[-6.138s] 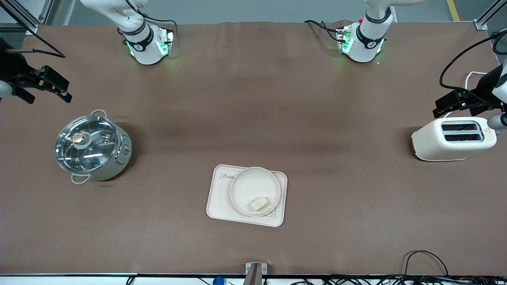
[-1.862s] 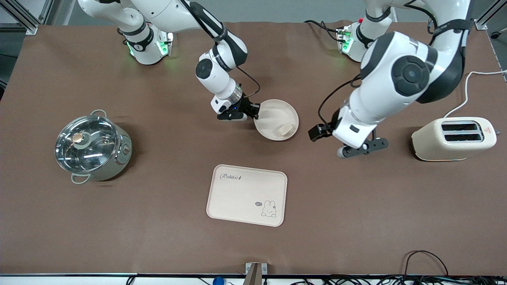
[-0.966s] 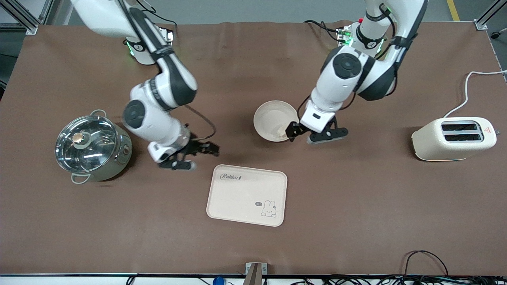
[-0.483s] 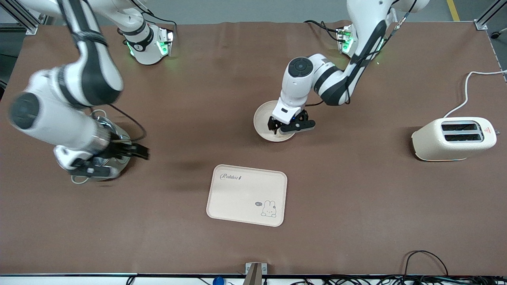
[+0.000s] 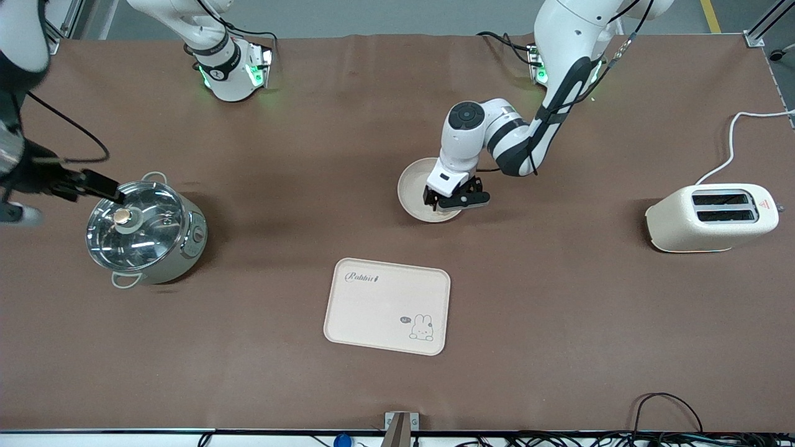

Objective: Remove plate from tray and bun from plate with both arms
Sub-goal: 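Grasp the white bun on the plate with the left gripper, then carry the bun with the left gripper toward the white toaster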

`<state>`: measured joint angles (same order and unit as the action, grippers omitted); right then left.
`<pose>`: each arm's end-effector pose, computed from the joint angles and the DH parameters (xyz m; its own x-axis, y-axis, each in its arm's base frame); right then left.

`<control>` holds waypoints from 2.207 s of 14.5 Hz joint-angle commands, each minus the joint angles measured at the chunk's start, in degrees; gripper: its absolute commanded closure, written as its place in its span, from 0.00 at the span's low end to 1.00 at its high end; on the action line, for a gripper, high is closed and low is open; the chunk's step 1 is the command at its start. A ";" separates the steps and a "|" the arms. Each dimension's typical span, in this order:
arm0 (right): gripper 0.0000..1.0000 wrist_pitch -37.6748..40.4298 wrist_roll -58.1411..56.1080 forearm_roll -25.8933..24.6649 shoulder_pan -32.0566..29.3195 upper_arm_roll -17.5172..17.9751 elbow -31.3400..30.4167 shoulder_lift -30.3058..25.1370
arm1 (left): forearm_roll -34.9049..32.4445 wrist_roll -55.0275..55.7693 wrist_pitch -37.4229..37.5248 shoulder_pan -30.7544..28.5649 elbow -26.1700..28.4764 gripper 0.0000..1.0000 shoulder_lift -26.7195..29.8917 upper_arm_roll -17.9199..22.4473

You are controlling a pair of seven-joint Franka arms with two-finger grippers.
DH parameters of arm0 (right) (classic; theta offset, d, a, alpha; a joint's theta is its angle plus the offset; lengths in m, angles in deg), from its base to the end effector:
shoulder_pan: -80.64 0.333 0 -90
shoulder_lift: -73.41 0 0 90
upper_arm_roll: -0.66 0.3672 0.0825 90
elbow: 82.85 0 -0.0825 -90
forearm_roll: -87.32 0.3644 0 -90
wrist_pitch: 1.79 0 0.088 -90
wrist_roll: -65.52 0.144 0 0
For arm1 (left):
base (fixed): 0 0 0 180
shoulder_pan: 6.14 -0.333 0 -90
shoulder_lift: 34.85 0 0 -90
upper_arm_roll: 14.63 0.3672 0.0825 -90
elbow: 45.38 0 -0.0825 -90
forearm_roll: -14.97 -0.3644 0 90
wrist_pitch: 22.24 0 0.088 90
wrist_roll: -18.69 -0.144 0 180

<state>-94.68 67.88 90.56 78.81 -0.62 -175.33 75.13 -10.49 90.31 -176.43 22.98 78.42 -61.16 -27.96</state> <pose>0.5473 -0.0217 0.6074 0.9949 -0.0981 -0.0252 -0.0993 -0.9935 -0.0547 0.4305 -0.4005 0.2202 0.9790 0.1455 0.1427 0.1421 -0.9893 0.0336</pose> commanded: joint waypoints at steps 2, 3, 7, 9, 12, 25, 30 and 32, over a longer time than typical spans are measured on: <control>0.00 6.12 -0.08 -2.80 -0.46 1.20 6.15 -2.51 | -1.26 2.64 2.04 0.06 1.01 0.03 1.78 -0.38; 0.00 7.63 -0.43 -2.89 -0.63 1.20 7.13 -2.34 | -1.26 2.64 2.48 0.06 0.92 0.05 1.96 -0.38; 0.00 7.29 0.01 -8.93 0.50 1.46 8.10 -2.25 | -1.17 4.66 2.66 0.06 0.75 0.32 2.13 -0.47; 0.00 6.59 0.36 -8.96 1.21 1.55 7.93 -2.25 | -1.26 5.02 3.89 0.15 0.66 0.51 2.13 -0.99; 0.00 4.05 0.27 -6.50 1.13 1.37 7.32 -2.25 | -1.70 4.40 7.13 0.06 -1.26 0.82 2.13 -1.26; 0.00 2.37 0.36 -6.50 2.00 1.46 7.05 -2.25 | 16.94 -31.15 38.87 -10.73 -14.92 1.00 10.11 -1.96; 0.00 2.46 0.36 -6.50 2.09 1.46 7.05 -2.25 | 17.38 -58.92 36.43 -27.94 -5.33 1.00 18.13 -1.96; 0.00 2.28 0.45 -6.41 2.09 1.55 7.05 -2.25 | 17.38 -64.91 29.69 -32.26 -2.70 1.00 16.56 -1.87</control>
<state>-92.40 67.92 83.58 80.73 0.94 -168.43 72.89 5.91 30.57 -140.52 -6.08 71.28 -44.97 -29.22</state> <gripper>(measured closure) 0.000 0.899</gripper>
